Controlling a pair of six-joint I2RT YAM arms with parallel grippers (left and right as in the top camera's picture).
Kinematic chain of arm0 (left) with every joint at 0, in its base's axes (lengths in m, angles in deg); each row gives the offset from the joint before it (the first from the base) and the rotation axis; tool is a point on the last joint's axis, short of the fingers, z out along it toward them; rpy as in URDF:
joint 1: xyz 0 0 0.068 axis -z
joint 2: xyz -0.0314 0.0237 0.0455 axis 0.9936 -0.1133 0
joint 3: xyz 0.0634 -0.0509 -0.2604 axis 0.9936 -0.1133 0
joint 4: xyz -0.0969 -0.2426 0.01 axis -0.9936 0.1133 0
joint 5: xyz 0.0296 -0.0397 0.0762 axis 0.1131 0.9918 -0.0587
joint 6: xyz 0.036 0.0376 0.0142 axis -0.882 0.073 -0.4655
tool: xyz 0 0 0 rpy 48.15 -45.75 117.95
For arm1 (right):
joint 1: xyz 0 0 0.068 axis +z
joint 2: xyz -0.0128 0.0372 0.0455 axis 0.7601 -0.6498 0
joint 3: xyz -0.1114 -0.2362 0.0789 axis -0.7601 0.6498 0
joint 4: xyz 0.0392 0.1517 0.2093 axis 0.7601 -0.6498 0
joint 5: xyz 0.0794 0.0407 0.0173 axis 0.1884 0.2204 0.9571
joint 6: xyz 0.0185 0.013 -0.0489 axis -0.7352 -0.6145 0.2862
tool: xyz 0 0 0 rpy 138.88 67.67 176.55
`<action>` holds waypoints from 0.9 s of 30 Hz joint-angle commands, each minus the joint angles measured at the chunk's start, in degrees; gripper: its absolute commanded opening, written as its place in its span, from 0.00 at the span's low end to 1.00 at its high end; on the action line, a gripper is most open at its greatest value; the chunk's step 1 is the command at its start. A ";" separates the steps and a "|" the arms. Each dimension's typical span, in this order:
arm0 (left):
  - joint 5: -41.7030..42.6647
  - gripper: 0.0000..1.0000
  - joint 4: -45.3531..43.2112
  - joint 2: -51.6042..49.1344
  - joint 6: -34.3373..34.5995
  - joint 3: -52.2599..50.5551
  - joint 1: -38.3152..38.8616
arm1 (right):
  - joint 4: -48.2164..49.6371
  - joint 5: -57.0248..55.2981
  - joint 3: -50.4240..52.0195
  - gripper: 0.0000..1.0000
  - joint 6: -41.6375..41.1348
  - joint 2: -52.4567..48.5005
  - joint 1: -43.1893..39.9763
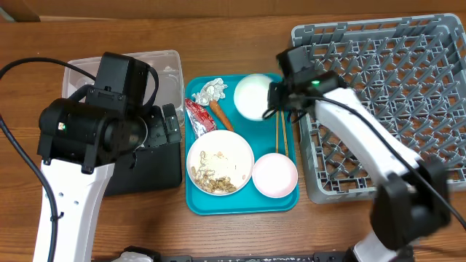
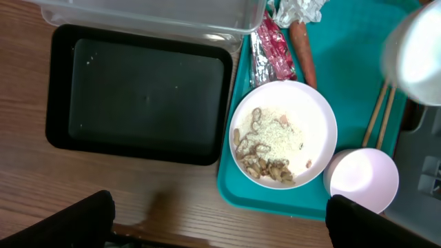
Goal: Sort waste into correct bins and load items into the dishwasher
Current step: 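Grasp the white bowl rim with the right gripper and lift it, then set the white bowl into the back of the dish rack, release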
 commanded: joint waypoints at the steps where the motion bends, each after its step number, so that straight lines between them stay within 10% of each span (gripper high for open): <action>1: -0.96 1.00 -0.09 -0.24 -0.24 0.50 -0.33 | -0.24 -13.42 -3.10 0.04 0.15 8.79 -0.04; 9: -0.96 1.00 -0.09 -0.24 -0.24 0.50 -0.33 | -0.42 -63.04 -2.80 0.04 0.37 13.03 -1.51; 27: -0.96 1.00 -0.11 -0.24 -0.24 0.50 -0.33 | 7.17 -76.13 -2.49 0.04 13.79 -0.42 -12.39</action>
